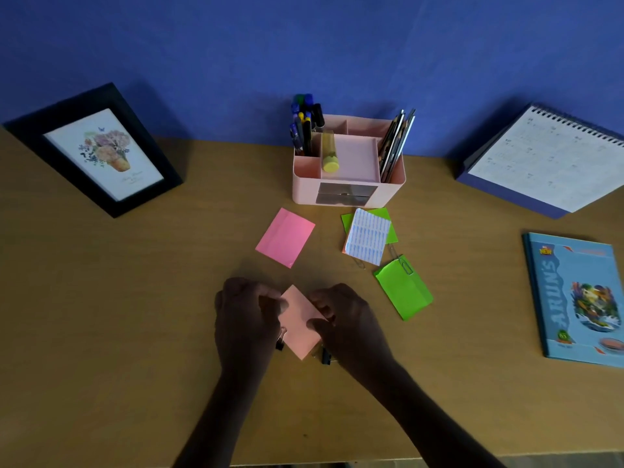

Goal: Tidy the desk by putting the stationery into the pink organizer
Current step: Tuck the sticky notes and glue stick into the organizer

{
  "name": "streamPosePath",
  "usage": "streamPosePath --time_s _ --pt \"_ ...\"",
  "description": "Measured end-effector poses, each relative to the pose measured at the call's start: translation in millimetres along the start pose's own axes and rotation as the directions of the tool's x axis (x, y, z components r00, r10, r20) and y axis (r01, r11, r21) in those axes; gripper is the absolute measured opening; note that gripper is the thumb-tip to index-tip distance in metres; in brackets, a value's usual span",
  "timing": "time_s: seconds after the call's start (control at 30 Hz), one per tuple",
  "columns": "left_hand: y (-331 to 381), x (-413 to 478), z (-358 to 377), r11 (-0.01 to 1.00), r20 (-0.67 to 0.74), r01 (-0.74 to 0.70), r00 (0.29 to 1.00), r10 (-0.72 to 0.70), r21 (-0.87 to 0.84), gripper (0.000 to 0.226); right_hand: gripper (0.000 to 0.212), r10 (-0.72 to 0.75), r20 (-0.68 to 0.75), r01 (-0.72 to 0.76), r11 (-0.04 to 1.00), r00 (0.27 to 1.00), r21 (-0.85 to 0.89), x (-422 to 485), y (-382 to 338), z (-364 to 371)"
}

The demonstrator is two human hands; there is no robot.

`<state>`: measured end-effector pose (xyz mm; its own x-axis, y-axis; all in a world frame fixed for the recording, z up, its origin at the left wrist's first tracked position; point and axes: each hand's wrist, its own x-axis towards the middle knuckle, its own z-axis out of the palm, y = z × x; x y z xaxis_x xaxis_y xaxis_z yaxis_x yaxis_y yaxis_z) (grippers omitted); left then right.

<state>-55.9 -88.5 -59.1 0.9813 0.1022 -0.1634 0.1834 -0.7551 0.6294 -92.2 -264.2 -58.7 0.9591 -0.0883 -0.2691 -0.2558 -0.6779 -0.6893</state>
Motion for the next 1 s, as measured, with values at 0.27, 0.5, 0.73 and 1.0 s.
streamPosePath --time_s 0.27,0.5,0.73,1.0 --pt "9 -1 -10 0.985 0.045 -0.031 0.998 0.040 -0.171 0.018 0.030 0.007 -0.024 -0.007 1.000 1.000 -0.021 5 -1 1" --pt "25 4 -25 0.742 0.119 0.247 0.968 -0.223 -0.624 0.003 0.015 0.257 -0.001 -0.221 0.836 0.967 0.502 5 1 -27" --pt "63 7 -28 0.352 0.319 0.382 0.921 -0.225 -0.855 0.012 0.009 0.225 -0.150 -0.069 0.740 0.963 0.669 8 -24 -76" --pt "124 57 -52 0.826 -0.152 -0.369 0.929 0.337 -0.427 0.037 0.015 -0.287 -0.466 0.327 0.945 0.837 0.005 45 -57 -171"
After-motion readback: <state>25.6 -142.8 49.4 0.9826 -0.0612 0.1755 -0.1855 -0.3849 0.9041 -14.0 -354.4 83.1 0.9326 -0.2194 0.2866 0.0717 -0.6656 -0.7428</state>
